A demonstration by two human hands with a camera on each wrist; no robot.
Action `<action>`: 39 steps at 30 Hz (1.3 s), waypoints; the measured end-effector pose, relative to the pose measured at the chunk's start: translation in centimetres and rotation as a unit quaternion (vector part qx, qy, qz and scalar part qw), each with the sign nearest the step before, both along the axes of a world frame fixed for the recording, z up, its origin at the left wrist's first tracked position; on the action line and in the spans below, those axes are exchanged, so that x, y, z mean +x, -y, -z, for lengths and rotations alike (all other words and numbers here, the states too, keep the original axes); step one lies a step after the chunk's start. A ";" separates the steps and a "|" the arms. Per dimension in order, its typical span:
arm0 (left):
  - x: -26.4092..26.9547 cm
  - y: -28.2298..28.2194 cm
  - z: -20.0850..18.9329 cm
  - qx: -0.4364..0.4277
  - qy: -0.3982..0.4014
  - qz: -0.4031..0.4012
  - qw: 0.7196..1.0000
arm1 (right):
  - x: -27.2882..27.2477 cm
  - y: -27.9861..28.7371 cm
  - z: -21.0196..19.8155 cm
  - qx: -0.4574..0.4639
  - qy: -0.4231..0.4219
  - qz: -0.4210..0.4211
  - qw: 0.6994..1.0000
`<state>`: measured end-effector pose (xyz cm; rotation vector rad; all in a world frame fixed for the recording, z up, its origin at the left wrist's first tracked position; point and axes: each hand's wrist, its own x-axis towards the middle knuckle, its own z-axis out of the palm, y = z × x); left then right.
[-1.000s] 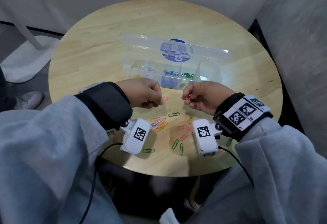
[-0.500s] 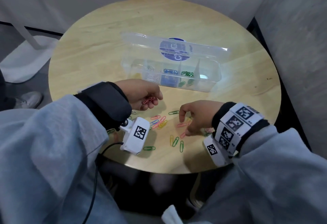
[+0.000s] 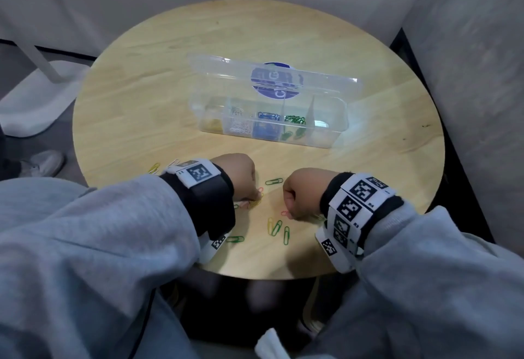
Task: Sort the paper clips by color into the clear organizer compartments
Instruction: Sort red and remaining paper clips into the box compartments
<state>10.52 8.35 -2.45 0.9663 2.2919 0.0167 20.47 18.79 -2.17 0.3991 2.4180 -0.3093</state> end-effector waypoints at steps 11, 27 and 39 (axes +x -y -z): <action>-1.7 1.2 -0.5 0.089 0.223 -0.079 0.968 | 1.4 -4.8 -3.5 -0.338 -0.186 0.305 0.871; -3.3 1.7 -2.9 0.289 0.477 -0.345 0.755 | 2.0 -5.4 -2.8 -0.405 -0.163 0.427 0.792; -2.9 1.7 -2.6 0.130 0.186 -0.128 0.965 | 2.3 -3.6 -1.7 -0.073 0.021 0.110 0.991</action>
